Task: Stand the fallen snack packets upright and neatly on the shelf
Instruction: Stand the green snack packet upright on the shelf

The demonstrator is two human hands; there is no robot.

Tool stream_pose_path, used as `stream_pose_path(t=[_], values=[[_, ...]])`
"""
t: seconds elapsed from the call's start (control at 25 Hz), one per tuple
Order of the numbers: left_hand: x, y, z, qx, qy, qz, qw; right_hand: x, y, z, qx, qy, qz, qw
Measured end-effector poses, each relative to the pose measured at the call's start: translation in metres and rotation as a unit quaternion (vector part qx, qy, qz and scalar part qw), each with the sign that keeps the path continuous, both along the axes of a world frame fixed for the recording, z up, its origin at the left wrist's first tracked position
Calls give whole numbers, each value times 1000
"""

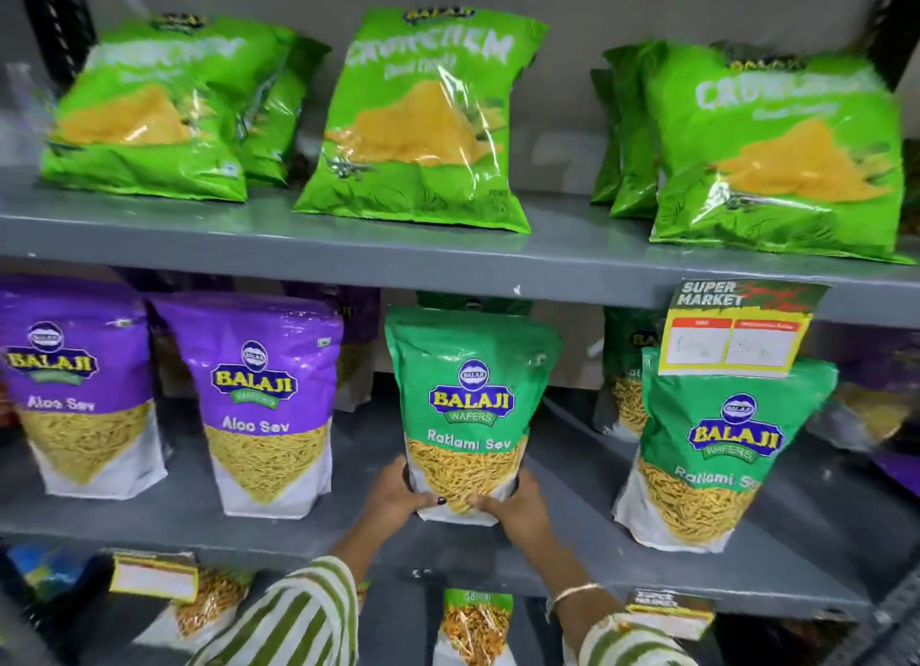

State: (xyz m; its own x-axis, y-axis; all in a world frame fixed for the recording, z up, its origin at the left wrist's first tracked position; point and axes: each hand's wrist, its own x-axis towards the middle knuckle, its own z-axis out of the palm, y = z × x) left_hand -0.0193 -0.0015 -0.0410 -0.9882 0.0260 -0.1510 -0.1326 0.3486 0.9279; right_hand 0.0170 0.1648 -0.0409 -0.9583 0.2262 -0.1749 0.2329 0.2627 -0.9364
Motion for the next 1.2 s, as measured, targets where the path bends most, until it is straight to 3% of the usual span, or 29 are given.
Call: stream_pose_path(t=[0.12,0.24,0.36,0.44,0.52,0.64,0.76,0.84,0.92,1.0,1.08,1.2], values=[[2,-11,0,-13,2,-40,999,6,-9,41,20,110,-82,990],[3,-12,-1,-16,-11,-63,998,3,-16,116,266,255,-181,912],[6,-7,0,-13,12,-47,999,-18,-35,188,429,216,-20,877],[7,-6,-1,4,21,-47,999,-31,-55,213,467,158,107,863],[3,-7,-7,14,15,-44,999,-40,-68,219,481,158,118,854],[-3,-11,-11,-7,14,-45,999,-28,-66,207,441,214,28,871],[-9,-15,-14,2,3,-61,998,-11,-38,180,450,232,-108,855],[-8,-16,-10,-1,-2,-69,998,1,-12,141,383,206,-186,881],[-8,-18,-13,7,0,-64,998,3,5,91,256,152,-154,942],[-9,-15,-15,6,11,-56,998,-1,14,41,118,63,-41,990],[-7,-11,-15,-7,20,-59,998,-7,17,4,47,-12,33,998],[-5,-7,-15,-12,21,-63,998,1,11,1,56,-16,33,998]])
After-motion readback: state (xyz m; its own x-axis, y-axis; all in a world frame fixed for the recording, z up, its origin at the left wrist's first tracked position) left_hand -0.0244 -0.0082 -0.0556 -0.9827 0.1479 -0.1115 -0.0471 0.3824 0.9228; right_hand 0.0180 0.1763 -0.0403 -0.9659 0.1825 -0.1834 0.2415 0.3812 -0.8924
